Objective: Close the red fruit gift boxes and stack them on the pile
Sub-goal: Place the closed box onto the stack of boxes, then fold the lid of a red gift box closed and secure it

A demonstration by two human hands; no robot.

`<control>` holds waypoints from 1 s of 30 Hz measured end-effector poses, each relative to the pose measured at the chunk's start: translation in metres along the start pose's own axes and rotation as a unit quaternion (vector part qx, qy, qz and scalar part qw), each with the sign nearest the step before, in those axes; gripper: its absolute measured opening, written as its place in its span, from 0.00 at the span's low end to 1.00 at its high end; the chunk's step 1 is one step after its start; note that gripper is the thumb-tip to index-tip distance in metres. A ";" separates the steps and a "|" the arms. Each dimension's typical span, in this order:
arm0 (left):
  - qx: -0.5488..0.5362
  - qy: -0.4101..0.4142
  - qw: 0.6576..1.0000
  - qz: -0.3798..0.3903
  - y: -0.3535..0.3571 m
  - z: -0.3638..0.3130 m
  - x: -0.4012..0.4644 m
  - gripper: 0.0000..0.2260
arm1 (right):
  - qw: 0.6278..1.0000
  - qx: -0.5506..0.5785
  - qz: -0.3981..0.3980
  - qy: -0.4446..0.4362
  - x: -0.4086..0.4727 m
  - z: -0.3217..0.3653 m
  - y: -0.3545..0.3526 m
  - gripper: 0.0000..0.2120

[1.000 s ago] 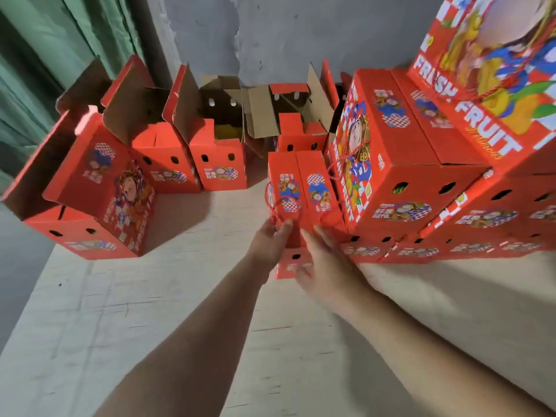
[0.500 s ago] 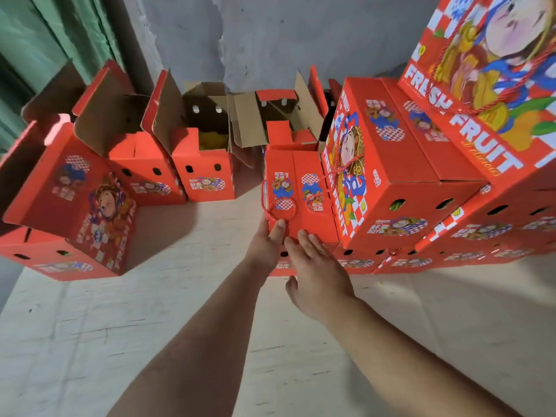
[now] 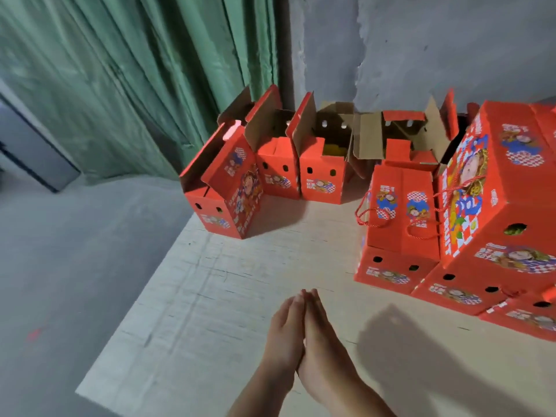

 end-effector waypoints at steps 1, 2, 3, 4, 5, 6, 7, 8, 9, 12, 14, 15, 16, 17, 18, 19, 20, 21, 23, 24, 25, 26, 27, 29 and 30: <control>0.014 0.009 1.000 -0.006 -0.013 -0.008 0.002 0.16 | 1.000 0.018 0.020 -0.007 0.000 0.010 0.004 0.28; 0.023 0.020 0.999 -0.013 -0.029 -0.017 0.007 0.16 | 0.999 0.005 0.027 -0.018 0.006 0.023 0.013 0.31; 0.029 0.032 0.999 -0.016 -0.041 -0.026 0.013 0.15 | 0.999 -0.024 0.021 -0.026 0.012 0.035 0.017 0.35; 0.030 0.046 0.998 -0.023 -0.053 -0.034 0.022 0.13 | 0.997 -0.070 0.019 -0.018 0.020 0.045 0.023 0.39; 0.033 0.064 0.997 -0.028 -0.068 -0.041 0.034 0.11 | 0.995 -0.093 0.021 -0.005 0.032 0.055 0.030 0.42; 0.037 0.080 0.995 -0.036 -0.085 -0.046 0.049 0.09 | 0.994 -0.103 0.025 0.003 0.043 0.067 0.034 0.43; 0.046 0.096 0.993 -0.044 -0.102 -0.051 0.067 0.08 | 0.994 -0.107 0.025 -0.001 0.056 0.081 0.039 0.42; 0.058 0.113 0.991 -0.049 -0.120 -0.056 0.086 0.08 | 0.994 -0.107 0.023 -0.010 0.069 0.095 0.043 0.42; 0.072 0.130 0.987 -0.054 -0.138 -0.062 0.107 0.10 | 0.994 -0.109 0.023 -0.014 0.084 0.108 0.048 0.41; 0.205 0.168 0.963 -0.056 -0.188 -0.076 0.178 0.17 | 0.988 -0.151 0.021 -0.016 0.136 0.146 0.067 0.39; 0.373 0.176 0.911 -0.004 -0.209 -0.079 0.226 0.26 | 0.980 -0.194 0.037 -0.010 0.171 0.168 0.085 0.39; 0.449 0.176 0.875 0.043 -0.214 -0.076 0.248 0.30 | 0.974 -0.220 0.043 -0.013 0.188 0.179 0.094 0.40; 0.516 0.174 0.834 0.092 -0.219 -0.069 0.268 0.33 | 0.968 -0.248 0.044 -0.018 0.204 0.188 0.102 0.41; 0.578 0.168 0.788 0.133 -0.224 -0.062 0.283 0.36 | 0.960 -0.276 0.042 -0.019 0.218 0.195 0.108 0.43; 0.630 0.160 0.742 0.163 -0.230 -0.053 0.294 0.38 | 0.953 -0.300 0.041 -0.012 0.231 0.198 0.112 0.44; 0.664 0.154 0.709 0.179 -0.236 -0.047 0.300 0.40 | 0.948 -0.317 0.040 0.004 0.243 0.198 0.114 0.46; 0.677 0.158 0.697 0.177 -0.240 -0.044 0.304 0.43 | 0.941 -0.335 0.036 0.025 0.253 0.194 0.115 0.46; 0.676 0.169 0.698 0.165 -0.241 -0.044 0.306 0.44 | 0.930 -0.364 0.026 0.045 0.262 0.190 0.115 0.47; 0.650 0.198 0.721 0.137 -0.239 -0.045 0.308 0.41 | 0.895 -0.440 -0.013 0.069 0.272 0.183 0.113 0.44; 0.633 0.215 0.733 0.121 -0.239 -0.048 0.309 0.38 | 0.883 -0.463 -0.042 0.065 0.274 0.184 0.113 0.42; 0.617 0.234 0.744 0.103 -0.238 -0.052 0.309 0.33 | 0.877 -0.472 -0.072 0.049 0.275 0.188 0.113 0.39; 0.602 0.251 0.753 0.083 -0.238 -0.059 0.308 0.28 | 0.875 -0.472 -0.100 0.033 0.274 0.191 0.114 0.37; 0.593 0.263 0.758 0.067 -0.239 -0.065 0.306 0.23 | 0.873 -0.471 -0.122 0.023 0.273 0.193 0.115 0.36; 0.605 0.288 0.740 0.062 -0.235 -0.071 0.300 0.18 | 0.867 -0.476 -0.148 0.022 0.268 0.195 0.116 0.34; 0.616 0.309 0.722 0.066 -0.230 -0.072 0.293 0.16 | 0.864 -0.475 -0.163 0.022 0.264 0.194 0.114 0.30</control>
Point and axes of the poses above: each hand's wrist, its own x-axis towards the middle knuckle, its own y-axis out of the palm, z = x × y, the point moved 9 cm from there along x, towards the middle knuckle, and after that the axes turned 14 degrees about y, right-handed, at the moved point
